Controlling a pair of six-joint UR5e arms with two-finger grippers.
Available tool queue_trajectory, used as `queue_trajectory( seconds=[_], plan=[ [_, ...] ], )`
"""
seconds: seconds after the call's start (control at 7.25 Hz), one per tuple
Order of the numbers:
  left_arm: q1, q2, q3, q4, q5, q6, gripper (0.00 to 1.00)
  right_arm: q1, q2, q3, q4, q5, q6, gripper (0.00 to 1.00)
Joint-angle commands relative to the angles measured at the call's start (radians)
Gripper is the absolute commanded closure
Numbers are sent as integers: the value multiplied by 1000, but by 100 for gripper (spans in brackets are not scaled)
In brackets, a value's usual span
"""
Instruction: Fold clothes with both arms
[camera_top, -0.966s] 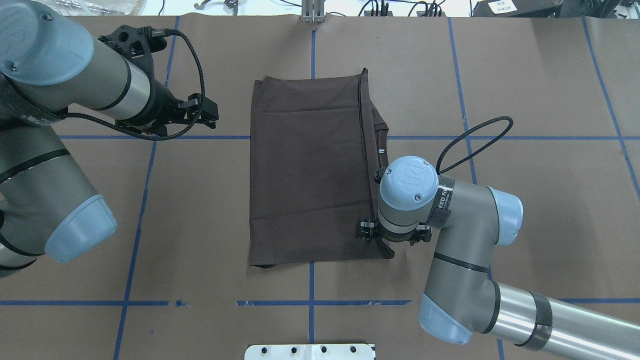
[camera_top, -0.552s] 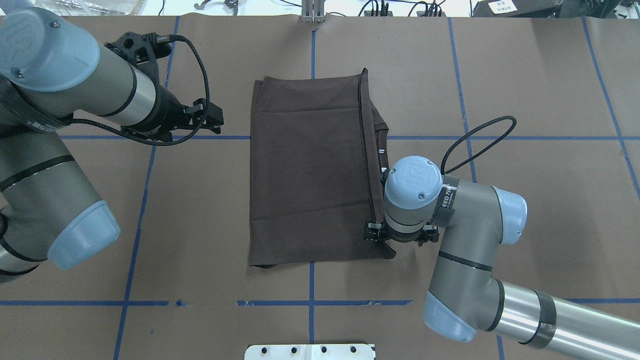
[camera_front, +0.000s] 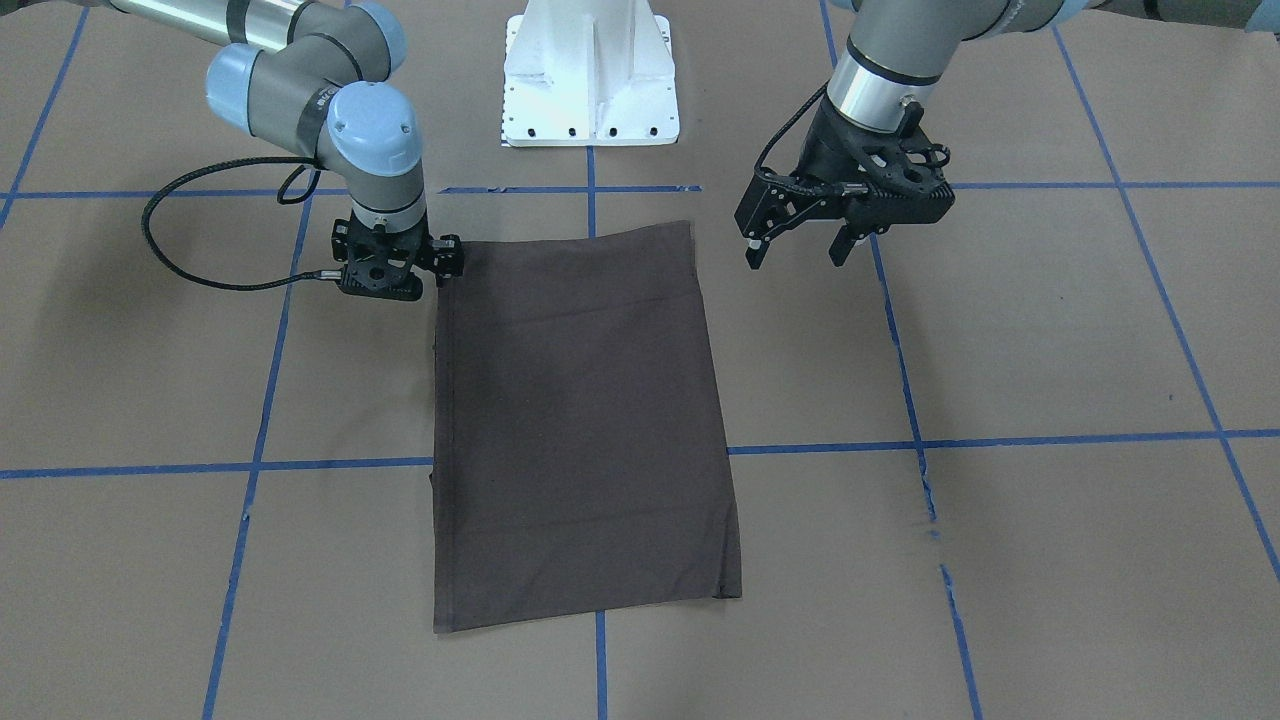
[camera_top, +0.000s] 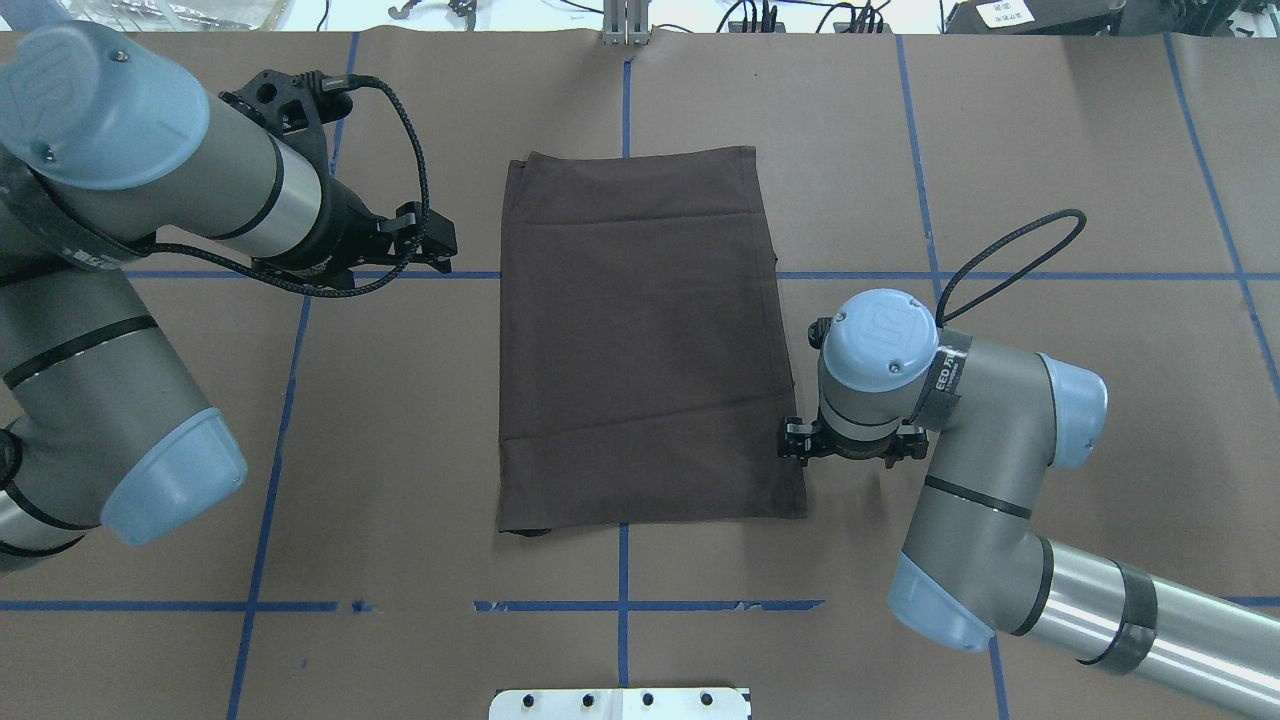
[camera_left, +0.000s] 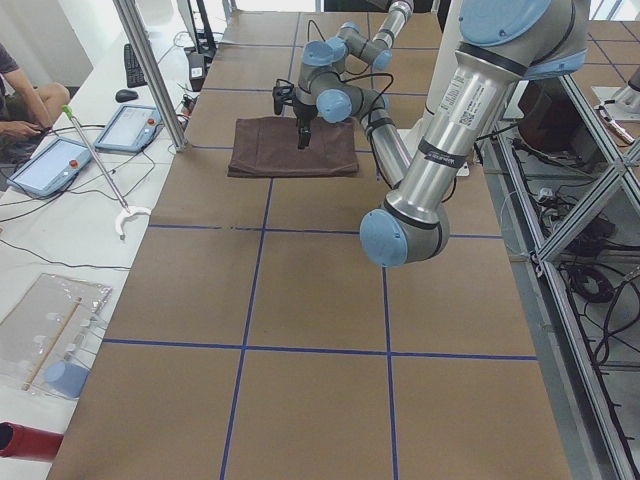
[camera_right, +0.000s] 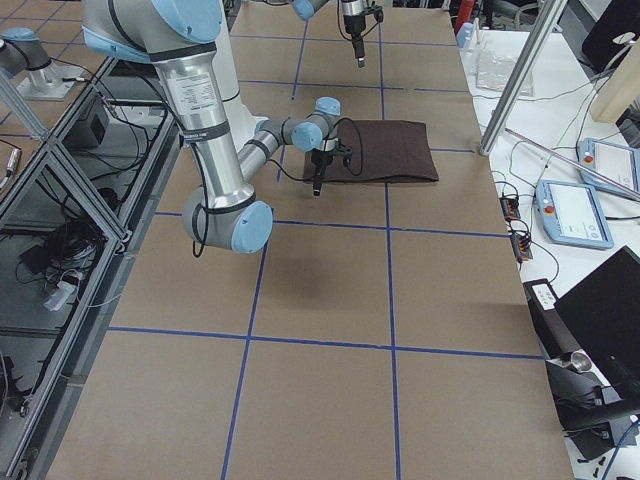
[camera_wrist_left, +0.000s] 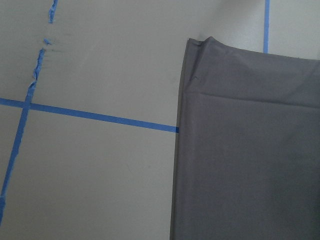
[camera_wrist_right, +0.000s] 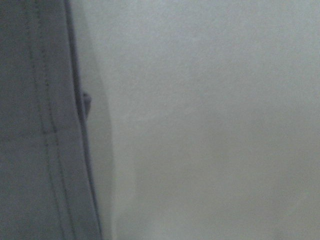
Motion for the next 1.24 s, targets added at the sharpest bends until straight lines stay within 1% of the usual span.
queue_trajectory(
  seconds=[0.0,0.14,0.28,0.41,0.55,0.69,0.83,1.1],
  plan=[
    [1,-7,0,-1,0,-1,0,52,3,12,6,8,-36,0],
    [9,-9,0,-1,-2,-8,0,60,11,27,23,-3,-37,0],
    [77,2,0,-9,3,-108,0,67,14,62,108,-2,-18,0],
    [182,4,-2,-21,15,-296,0,69,-1,114,167,-2,-14,0],
    [293,5,0,-61,100,-456,0,69,0,151,167,1,5,0],
    [393,13,5,-64,177,-550,0,68,2,171,171,8,38,0],
    [450,17,8,-64,211,-614,0,66,11,181,171,8,46,0],
    [486,13,79,-66,282,-645,0,63,16,178,172,8,48,0]
  ],
)
